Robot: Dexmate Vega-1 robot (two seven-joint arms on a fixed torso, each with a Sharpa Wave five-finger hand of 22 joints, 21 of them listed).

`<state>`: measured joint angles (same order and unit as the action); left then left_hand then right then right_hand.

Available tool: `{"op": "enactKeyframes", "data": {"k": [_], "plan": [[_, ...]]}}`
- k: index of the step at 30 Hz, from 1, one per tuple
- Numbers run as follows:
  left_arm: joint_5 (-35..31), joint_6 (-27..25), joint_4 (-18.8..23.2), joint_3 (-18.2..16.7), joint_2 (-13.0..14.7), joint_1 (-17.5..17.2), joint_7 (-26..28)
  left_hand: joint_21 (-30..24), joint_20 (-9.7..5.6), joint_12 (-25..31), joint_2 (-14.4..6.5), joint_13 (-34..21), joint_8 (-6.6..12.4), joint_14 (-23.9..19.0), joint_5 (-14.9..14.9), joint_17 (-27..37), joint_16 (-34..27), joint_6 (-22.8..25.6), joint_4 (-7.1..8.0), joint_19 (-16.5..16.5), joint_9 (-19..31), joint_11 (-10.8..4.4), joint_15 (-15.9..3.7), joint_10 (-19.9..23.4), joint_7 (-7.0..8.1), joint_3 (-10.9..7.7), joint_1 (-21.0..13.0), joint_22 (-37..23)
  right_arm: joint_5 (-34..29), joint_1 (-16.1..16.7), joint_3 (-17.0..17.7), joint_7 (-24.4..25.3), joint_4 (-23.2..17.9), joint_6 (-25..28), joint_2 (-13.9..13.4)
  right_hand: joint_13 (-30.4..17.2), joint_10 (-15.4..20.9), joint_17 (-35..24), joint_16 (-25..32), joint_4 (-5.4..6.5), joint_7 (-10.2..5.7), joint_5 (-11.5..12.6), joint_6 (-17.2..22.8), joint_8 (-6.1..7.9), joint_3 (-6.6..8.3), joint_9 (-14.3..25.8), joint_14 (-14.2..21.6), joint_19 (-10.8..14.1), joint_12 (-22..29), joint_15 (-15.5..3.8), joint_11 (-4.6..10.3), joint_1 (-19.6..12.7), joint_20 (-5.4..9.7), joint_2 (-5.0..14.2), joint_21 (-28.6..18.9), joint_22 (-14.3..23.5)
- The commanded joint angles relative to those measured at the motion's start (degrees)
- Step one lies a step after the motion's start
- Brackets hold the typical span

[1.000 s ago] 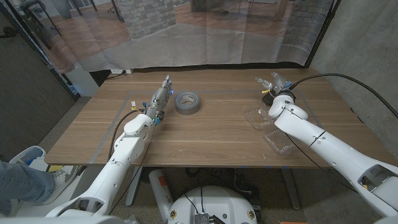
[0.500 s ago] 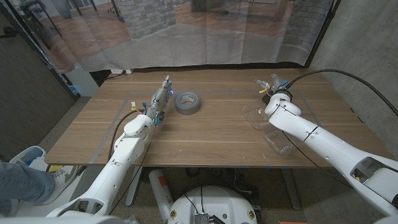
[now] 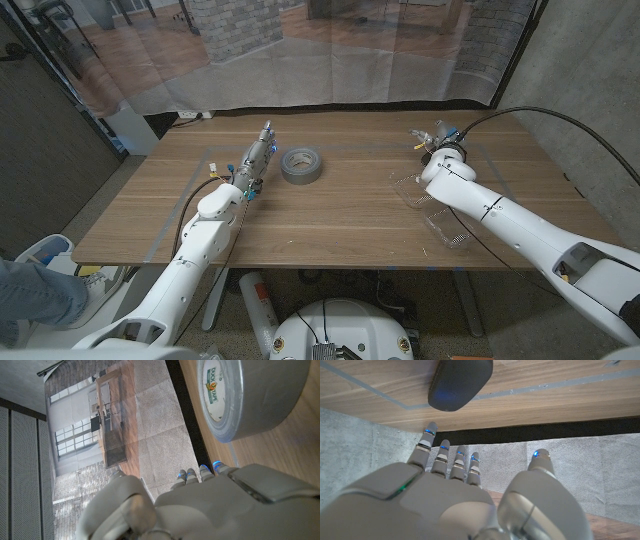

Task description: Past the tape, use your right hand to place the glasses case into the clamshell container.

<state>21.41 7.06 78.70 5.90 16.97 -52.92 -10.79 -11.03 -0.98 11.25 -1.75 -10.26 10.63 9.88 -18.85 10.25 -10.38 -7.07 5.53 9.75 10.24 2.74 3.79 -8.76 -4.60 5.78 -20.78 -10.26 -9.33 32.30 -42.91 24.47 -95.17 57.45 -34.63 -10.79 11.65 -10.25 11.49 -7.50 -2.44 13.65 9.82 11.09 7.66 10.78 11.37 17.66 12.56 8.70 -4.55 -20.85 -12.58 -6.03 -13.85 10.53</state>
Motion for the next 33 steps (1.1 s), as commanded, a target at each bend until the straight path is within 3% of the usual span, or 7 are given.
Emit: {"op": "enactKeyframes", "data": {"k": [1, 6, 15, 33], "plan": [[0.08, 0.00, 0.58, -0.23, 0.14, -0.44, 0.04, -0.30, 0.13, 0.21, -0.52, -0.33, 0.55, 1.82, 0.07, 0.22, -0.30, 0.09, -0.06, 1.47, 0.32, 0.07, 0.33, -0.25, -0.10, 0.49, -0.30, -0.10, -0.06, -1.56, -1.58, 0.54, 1.54, 2.25, 0.63, -0.23, -0.63, -0.37, -0.56, 0.17, 0.50, 0.10, -0.37, 0.03, -0.48, 0.33, -0.91, 0.14, -0.10, 1.07, -0.44, 0.10, 0.00, -0.25, 0.37, 0.17], [0.18, 0.01, 0.45, -0.23, 0.05, -0.64, 0.04, -0.29, 0.23, 0.21, -0.56, -0.33, 0.54, 1.82, 0.09, 0.22, -0.31, 0.09, -0.06, 1.54, 0.32, 0.12, 0.34, -0.24, -0.11, 0.53, -0.33, -0.10, 0.14, -1.31, -1.35, 1.66, 2.45, 1.75, 1.18, -0.23, -1.81, -0.41, -1.00, 0.48, 0.89, 0.06, -1.57, -0.30, -0.93, 0.33, -2.27, -0.92, -0.51, 1.57, -0.80, 0.64, -0.02, -0.46, 1.16, 0.08], [0.21, -0.21, 0.63, -0.24, 0.06, -0.84, 0.10, -0.28, 0.40, 0.19, -0.62, -0.33, 0.54, 1.77, 0.14, 0.23, -0.33, 0.11, -0.07, 1.63, 0.33, 0.05, 0.38, -0.31, -0.09, 0.64, -0.39, -0.10, -1.39, -1.69, -2.13, 5.45, 5.54, 2.86, 3.64, -0.25, -1.22, -0.53, -0.41, 1.38, 1.93, 0.04, -2.50, -0.34, -2.21, 0.32, -1.25, -0.61, -0.15, 2.12, -1.34, 2.69, -0.03, -1.20, 1.41, 0.11], [0.44, -0.07, -0.01, -0.54, 0.14, -0.66, -0.33, -0.32, 0.56, 0.24, -0.70, -0.33, 0.54, 1.73, 0.22, 0.24, -0.35, 0.14, -0.07, 1.60, 0.33, -0.01, 0.53, -0.20, 0.07, 0.82, -0.46, -0.11, -1.05, -6.46, -6.00, 1.53, 9.76, 6.01, 4.38, -0.26, -0.73, -0.48, -0.26, 1.47, 1.85, 0.25, -1.86, 0.11, -2.41, 0.31, -0.59, -0.28, 0.07, 2.19, -1.43, 2.72, -0.01, -0.92, 1.55, 0.13]]}}
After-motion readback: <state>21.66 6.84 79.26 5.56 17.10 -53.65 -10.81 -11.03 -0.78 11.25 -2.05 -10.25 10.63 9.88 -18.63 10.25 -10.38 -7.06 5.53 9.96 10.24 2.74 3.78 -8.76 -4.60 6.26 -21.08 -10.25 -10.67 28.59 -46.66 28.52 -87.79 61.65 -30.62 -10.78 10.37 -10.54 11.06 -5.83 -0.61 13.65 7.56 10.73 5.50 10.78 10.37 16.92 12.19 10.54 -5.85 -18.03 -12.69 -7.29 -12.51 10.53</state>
